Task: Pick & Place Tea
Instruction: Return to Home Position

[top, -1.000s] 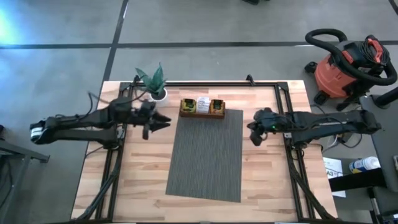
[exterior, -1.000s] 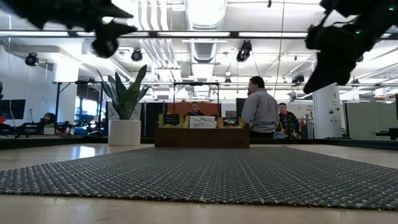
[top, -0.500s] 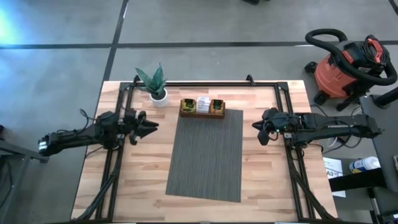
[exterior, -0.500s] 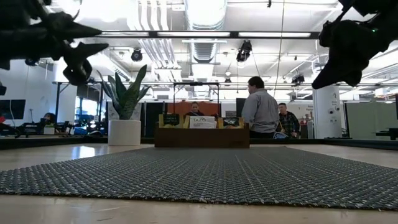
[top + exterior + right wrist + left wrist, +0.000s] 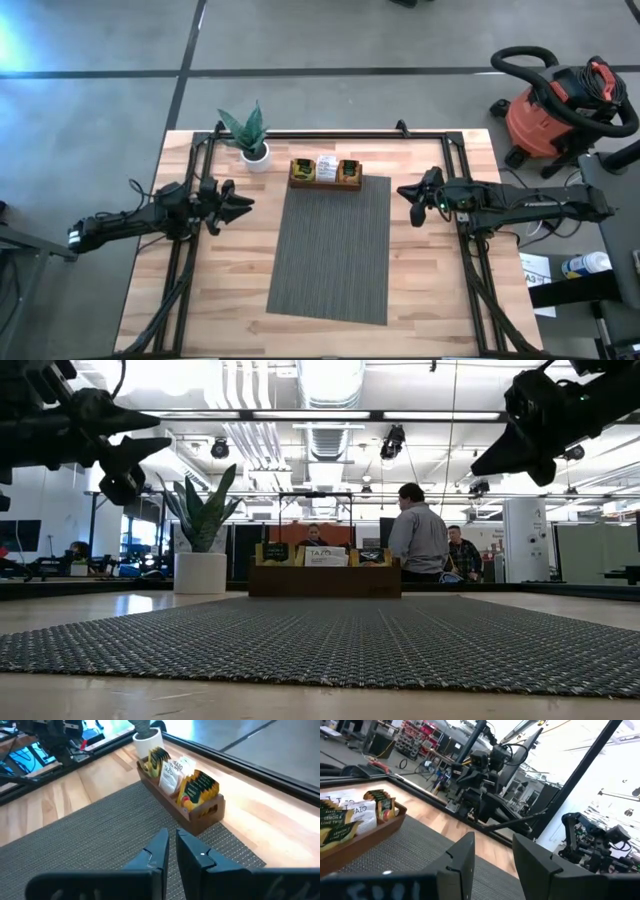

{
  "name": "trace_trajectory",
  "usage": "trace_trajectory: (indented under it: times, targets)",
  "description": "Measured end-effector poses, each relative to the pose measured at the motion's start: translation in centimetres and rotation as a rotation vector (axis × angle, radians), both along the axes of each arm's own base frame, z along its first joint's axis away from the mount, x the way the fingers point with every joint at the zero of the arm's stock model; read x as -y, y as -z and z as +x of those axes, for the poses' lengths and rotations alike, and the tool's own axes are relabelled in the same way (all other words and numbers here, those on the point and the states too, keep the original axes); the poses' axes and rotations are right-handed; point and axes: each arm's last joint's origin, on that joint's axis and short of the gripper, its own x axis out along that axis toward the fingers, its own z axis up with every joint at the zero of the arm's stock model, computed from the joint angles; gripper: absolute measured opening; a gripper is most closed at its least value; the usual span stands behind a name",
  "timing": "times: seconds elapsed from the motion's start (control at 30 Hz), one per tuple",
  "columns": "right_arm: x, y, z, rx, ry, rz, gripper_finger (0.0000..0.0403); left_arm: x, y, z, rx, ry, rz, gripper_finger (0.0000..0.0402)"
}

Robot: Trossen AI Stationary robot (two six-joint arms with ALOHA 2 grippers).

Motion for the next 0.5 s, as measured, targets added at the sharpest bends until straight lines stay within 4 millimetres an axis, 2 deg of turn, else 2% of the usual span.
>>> trace_trajectory:
  times: [0.33,0.5]
  targets:
    - [0.0,0.07,0.06,-0.006,-0.001,0.0,0.0034,0.05,-0.11,-0.11,0.015,0.002,0.003,0.0126]
    - [0.0,0.07,0.06,-0.005,-0.002,0.0,0.0034,0.74,-0.51,-0.64,0.074,0.058,0.013,0.0126]
